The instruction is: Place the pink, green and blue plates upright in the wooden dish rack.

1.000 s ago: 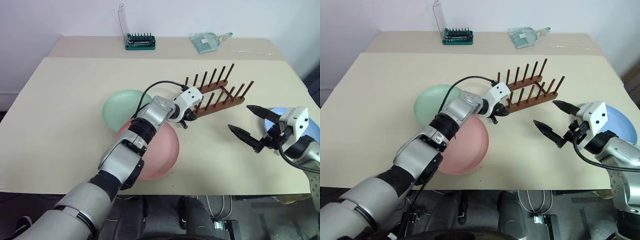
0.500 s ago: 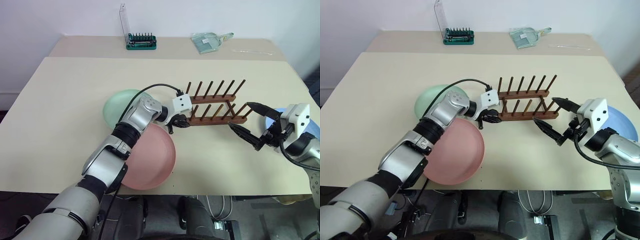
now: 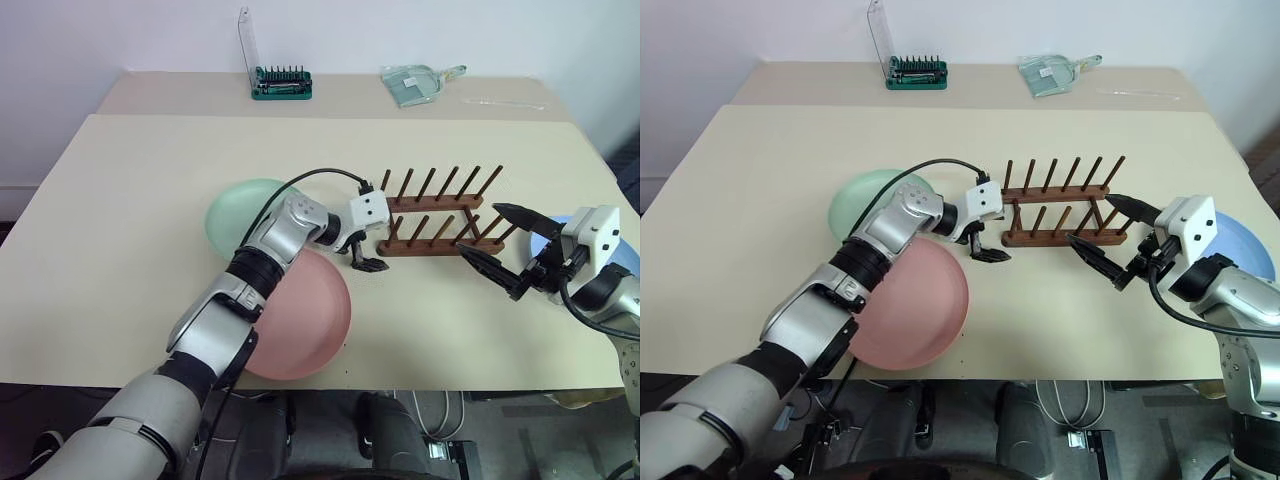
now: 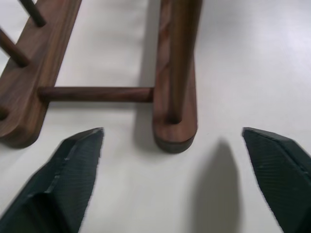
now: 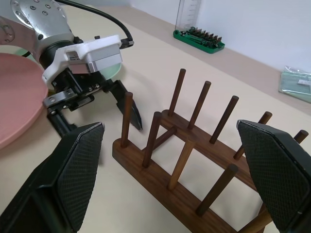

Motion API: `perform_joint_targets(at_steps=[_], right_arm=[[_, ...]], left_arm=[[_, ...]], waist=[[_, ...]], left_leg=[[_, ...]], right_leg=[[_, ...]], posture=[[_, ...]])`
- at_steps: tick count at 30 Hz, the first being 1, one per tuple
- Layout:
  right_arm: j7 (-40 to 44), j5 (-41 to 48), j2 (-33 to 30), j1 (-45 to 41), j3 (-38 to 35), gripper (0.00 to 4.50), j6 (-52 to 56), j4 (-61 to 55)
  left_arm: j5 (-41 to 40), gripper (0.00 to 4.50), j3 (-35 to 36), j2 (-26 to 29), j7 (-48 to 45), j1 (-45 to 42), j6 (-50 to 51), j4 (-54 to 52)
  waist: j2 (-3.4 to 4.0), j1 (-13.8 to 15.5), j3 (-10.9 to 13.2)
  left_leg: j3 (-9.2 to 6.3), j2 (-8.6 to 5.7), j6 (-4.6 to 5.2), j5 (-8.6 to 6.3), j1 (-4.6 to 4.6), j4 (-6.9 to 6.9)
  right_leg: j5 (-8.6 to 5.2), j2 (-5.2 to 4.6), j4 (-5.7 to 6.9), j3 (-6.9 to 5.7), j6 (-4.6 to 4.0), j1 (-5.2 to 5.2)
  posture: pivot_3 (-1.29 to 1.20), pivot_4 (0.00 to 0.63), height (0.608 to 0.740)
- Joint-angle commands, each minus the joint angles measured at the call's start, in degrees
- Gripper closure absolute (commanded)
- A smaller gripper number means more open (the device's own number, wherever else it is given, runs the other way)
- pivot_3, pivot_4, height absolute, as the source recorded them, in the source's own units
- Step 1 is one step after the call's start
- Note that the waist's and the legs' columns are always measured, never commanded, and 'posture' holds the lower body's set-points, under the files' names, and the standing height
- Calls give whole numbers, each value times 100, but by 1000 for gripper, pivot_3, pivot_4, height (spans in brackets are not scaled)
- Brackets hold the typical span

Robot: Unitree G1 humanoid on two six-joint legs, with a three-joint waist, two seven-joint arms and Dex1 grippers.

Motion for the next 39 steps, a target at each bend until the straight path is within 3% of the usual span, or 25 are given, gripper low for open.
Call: perform_joint_targets(at_steps=[1, 8, 19, 26, 31, 35, 39], right_arm=[[16, 7, -66, -89, -100, 0, -78, -21], [66, -17, -40, -152, -42, 0, -108, 55], [254, -51, -93, -381, 28, 0, -156, 294], [440, 120, -72, -440, -1, 0, -77, 351], [468, 79, -75, -544, 42, 0, -114, 464], [487, 78, -70, -622, 60, 0, -119, 510], [519, 71, -92, -629, 39, 0, -110, 529]], left_arm=[[-144, 37, 262, 172, -85, -167, 488, -390], [-248, 37, 456, 795, -208, -102, 1615, -1365], [-351, 37, 453, 2122, -719, 446, 2458, -2706], [-1227, 37, 1161, 3045, -1155, 505, 3310, -3461], [-1252, 37, 1374, 3447, -1013, 248, 2955, -3092], [-2032, 37, 1920, 3493, -1372, -276, 3428, -2830], [-2534, 37, 2114, 3898, -1989, -650, 3697, -2492]], waist=[[0, -1, 0], [0, 3, 0], [1, -5, 0], [1, -4, 0], [1, -3, 0], [-2, -4, 2], [-1, -35, 1]], left_leg=[[0, 0, 0, 0, 0, 0], [0, 0, 0, 0, 0, 1], [0, 2, -1, 1, 1, 1], [-1, 2, -1, 1, 1, 2], [-1, 2, -1, 1, 2, 2], [-1, 2, -1, 1, -1, 5], [0, 2, -1, 1, -1, 5]], right_leg=[[0, 0, 0, 0, 0, 0], [0, 0, 2, 0, 0, 0], [0, 1, 5, 1, 0, 0], [-1, 1, 6, 1, 0, 0], [-1, 1, 9, 0, 0, 0], [-1, 1, 9, -1, 1, 0], [-2, 1, 10, 0, 3, 0]], posture=[[0, 150, 724], [0, 150, 724], [0, 150, 724], [0, 150, 724], [0, 150, 724], [0, 150, 724], [0, 150, 724]])
